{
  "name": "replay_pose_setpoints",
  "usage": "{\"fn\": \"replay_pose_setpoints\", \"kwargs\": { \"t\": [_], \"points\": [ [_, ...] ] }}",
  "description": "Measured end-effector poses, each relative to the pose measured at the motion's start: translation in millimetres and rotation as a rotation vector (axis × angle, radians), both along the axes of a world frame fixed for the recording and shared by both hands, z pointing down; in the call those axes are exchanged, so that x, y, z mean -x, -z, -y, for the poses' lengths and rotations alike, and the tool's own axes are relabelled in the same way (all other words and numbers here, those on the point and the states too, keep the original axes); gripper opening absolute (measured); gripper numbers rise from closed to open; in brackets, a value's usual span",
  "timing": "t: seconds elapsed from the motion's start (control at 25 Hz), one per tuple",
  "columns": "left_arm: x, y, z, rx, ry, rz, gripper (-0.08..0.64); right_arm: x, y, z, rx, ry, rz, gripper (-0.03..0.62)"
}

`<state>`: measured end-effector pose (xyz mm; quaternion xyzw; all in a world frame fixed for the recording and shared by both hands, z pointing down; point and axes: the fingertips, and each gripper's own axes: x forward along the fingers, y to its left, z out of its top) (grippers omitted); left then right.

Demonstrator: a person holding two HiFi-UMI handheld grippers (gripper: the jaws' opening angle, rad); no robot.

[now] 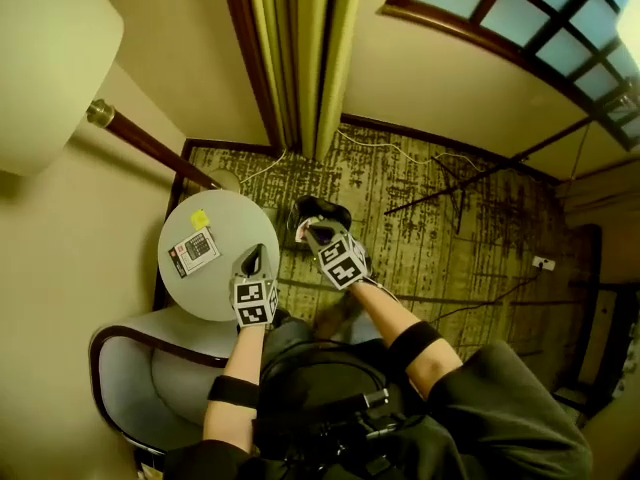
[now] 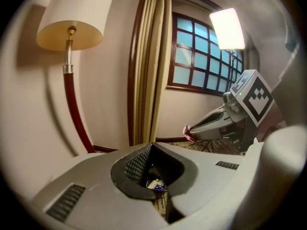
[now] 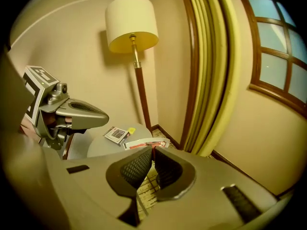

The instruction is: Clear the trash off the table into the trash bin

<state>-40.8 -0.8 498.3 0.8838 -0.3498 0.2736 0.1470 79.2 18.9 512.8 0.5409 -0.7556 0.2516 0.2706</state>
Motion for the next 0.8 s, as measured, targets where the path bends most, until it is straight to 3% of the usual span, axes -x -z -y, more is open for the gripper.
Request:
{"fn": "replay_pose_setpoints", "kwargs": {
  "t": [0.16,0.36,0.8],
  "points": [
    [-62,7,-13,0.003,-0.129,-0.018,0.001,-51,0,-23,0.0,-0.122,-0.005,0.035],
    [-107,1,-29,0.03,-0.241,-0.011,0.001,-83,-14,-41,0.018,-0.212,0.003,0.035],
    [-146,-114,-24,0.104,-0.313,0.063,0.001,-113,-138,-40,0.13,-0.277,0.034,0.036]
  ]
}}
